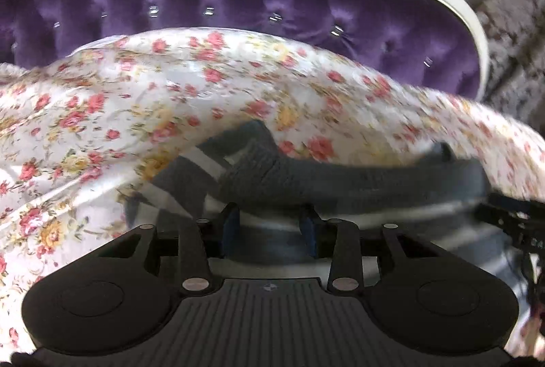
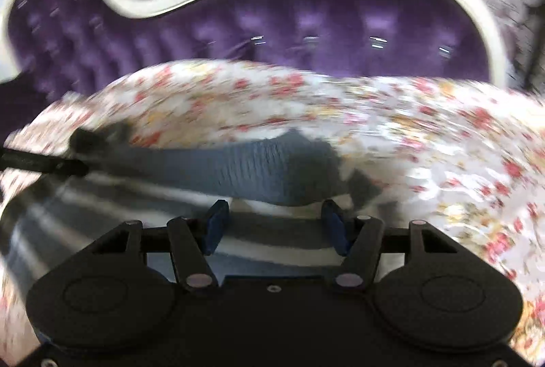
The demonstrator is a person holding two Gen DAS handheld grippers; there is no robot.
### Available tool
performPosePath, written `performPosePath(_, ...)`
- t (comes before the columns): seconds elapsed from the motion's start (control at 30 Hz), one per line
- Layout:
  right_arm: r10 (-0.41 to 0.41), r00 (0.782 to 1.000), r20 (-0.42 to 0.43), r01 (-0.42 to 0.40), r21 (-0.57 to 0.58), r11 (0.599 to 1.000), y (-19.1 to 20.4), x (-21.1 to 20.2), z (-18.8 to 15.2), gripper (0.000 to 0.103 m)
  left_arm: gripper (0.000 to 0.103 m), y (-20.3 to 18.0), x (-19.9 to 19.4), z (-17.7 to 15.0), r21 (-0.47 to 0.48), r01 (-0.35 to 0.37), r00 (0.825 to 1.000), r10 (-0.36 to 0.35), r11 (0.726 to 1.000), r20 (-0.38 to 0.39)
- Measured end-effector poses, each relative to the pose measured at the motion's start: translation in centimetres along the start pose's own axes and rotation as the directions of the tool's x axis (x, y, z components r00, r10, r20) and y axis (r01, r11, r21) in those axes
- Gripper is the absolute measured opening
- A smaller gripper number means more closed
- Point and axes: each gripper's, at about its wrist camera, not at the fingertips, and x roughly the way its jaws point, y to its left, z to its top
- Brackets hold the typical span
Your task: Fold small clothes
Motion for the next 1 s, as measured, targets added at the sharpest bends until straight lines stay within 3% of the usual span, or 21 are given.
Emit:
performPosePath(0.13,-0.065,0.998,0.01,0.063,0.129,0.99,-2.2,-0.2,-0.1,0.065,0.038,1.6,0.7,0.5,-0.076,-0.035,0.999,0.036,0.996,0.004)
performPosePath(0.2,-0.069,0.997,0.018,0.065,0.173,0.983,-3.1,-0.4,-0.2,0.065,0.038,2.1,0.8,0.6,-0.084,-0.08,0.997,0.081,0.993,0.002)
performPosePath(0.37,-0.073,0.996,0.048,0.06,0.237,0.97,-4.2,-1.7,-0.1,0.065,0.038,3.5,-0.8,0.5,-0.103,-0.111,0.993,0.114,0.988,0.018)
performPosePath(0.5,-0.042,0.996,0.079,0.02,0.267,0.964,-4.3,-3.0,0.1,0.066,0.04,4.1,-3.9,-0.4,-0.111,-0.089,0.994,0.096,0.99,0.058)
performPosePath(0.63,-0.005,0.996,0.084,-0.018,0.276,0.961,-3.8,-3.9,0.1,0.07,0.054,3.9,-6.3,-2.9,-0.114,-0.037,0.997,0.045,0.993,0.07)
performPosePath(0.7,0.021,0.996,0.082,-0.044,0.291,0.956,-3.6,-4.3,-0.1,0.07,0.054,3.8,-7.0,-4.3,-0.105,-0.019,0.998,0.025,0.994,0.058)
performPosePath(0.8,0.055,0.996,0.069,-0.074,0.314,0.947,-3.3,-5.0,-0.6,0.079,0.054,3.7,-7.8,-6.5,-0.118,0.009,0.999,-0.003,0.993,0.052)
performPosePath(1.0,0.099,0.994,0.039,-0.106,0.386,0.916,-2.6,-6.5,-2.2,0.081,0.054,3.4,-9.0,-9.1,-0.088,0.044,0.997,-0.039,0.995,0.062)
